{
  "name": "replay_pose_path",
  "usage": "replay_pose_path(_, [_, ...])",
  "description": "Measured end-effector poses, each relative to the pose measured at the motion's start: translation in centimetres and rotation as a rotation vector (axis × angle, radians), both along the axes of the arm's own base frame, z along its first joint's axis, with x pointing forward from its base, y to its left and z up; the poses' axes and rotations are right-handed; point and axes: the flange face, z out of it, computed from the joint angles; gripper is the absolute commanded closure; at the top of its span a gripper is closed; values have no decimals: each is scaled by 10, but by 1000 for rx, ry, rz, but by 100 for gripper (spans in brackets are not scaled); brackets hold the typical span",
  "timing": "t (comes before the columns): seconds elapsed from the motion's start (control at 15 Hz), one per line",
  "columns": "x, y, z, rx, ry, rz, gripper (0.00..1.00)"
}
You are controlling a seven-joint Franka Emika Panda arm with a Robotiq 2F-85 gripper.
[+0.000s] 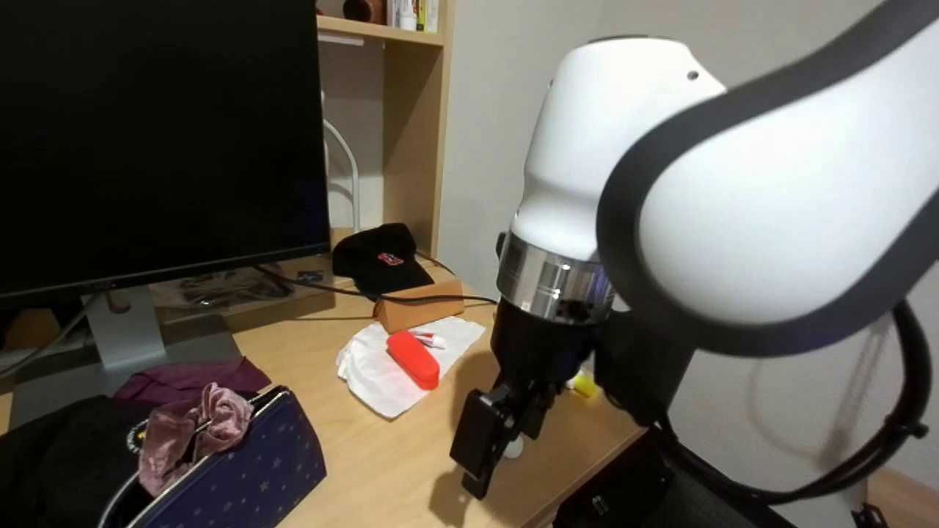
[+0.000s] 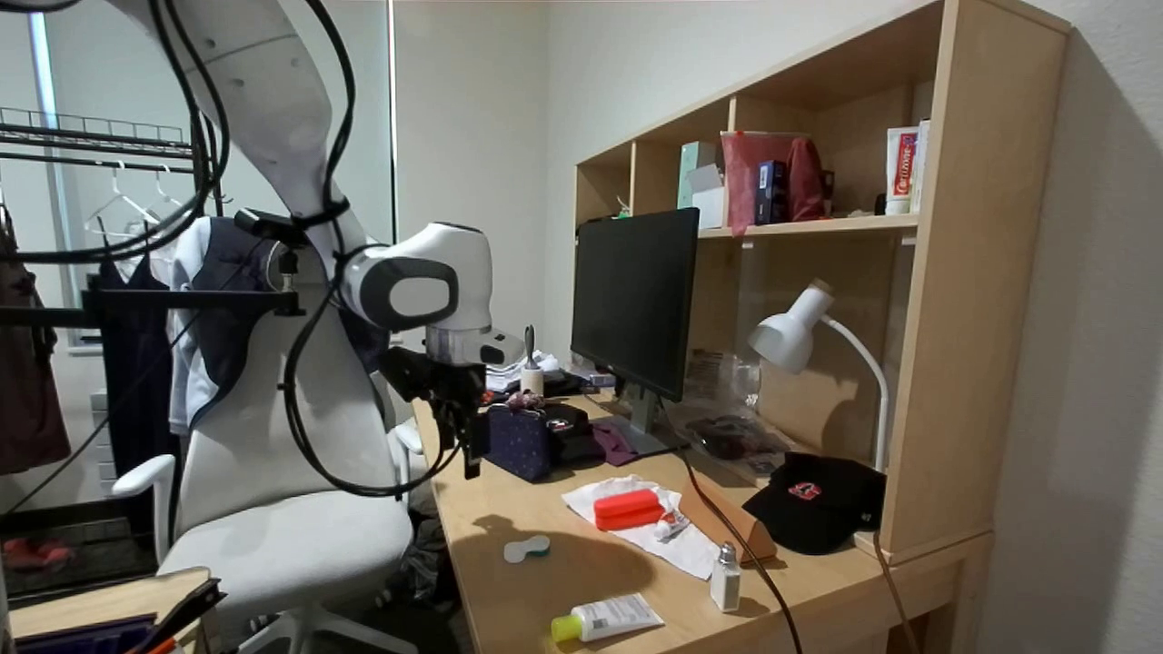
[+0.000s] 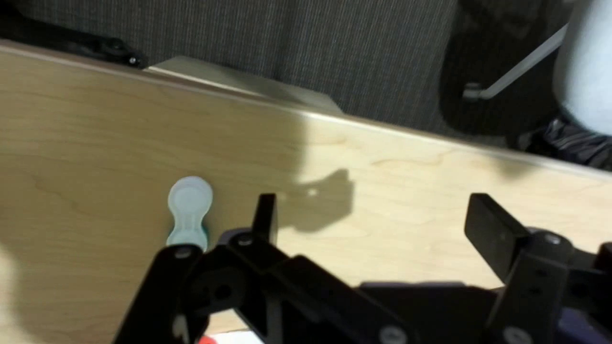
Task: Move the white object that is closer to the bag to the right
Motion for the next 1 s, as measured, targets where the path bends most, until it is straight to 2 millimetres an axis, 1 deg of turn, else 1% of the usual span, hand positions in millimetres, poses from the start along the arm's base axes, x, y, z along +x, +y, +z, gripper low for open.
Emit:
replay_pose_path(0.13, [-16, 5, 20, 17, 97, 58, 0])
replay_pose_path(0.27, [-27, 6, 38, 13, 194, 85, 0])
replay_pose_path(0.4, [-33, 4, 58, 9, 289, 102, 0])
replay_pose_path(0.53, [-36, 1, 83, 9, 369, 114, 0])
replay_pose_path(0.67, [-36, -5, 113, 6, 379, 112, 0])
replay_pose_path(0.8, [-35, -15, 137, -5, 332, 85, 0])
replay_pose_path(1.0, [-41, -36, 161, -32, 276, -18, 0])
